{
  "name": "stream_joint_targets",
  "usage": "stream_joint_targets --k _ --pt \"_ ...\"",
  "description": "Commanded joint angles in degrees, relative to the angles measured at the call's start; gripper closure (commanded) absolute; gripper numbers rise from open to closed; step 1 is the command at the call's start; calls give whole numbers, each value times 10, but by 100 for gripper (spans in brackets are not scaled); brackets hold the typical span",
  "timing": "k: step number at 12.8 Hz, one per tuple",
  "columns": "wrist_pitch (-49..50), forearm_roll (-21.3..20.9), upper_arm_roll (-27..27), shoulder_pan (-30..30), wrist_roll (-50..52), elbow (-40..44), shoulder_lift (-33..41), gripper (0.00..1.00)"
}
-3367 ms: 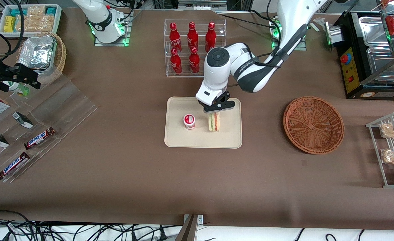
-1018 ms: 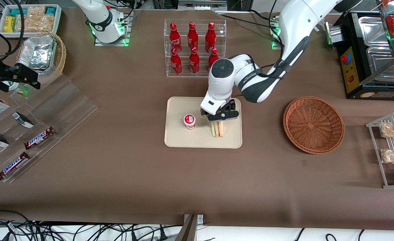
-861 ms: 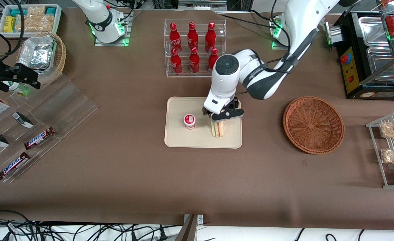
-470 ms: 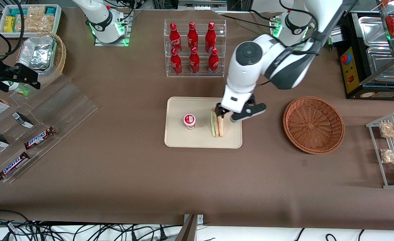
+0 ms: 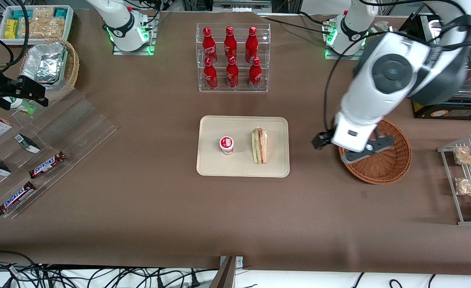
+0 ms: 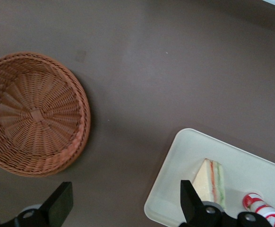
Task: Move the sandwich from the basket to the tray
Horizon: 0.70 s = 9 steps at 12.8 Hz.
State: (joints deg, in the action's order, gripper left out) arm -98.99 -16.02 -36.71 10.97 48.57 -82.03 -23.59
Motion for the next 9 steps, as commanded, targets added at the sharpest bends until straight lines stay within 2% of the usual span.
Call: stream_joint_targets --k 1,8,9 --pt "43 14 -8 54 -104 20 3 0" --pt "55 29 -7 185 -309 33 0 0" --pt "49 44 6 184 -336 33 -3 0"
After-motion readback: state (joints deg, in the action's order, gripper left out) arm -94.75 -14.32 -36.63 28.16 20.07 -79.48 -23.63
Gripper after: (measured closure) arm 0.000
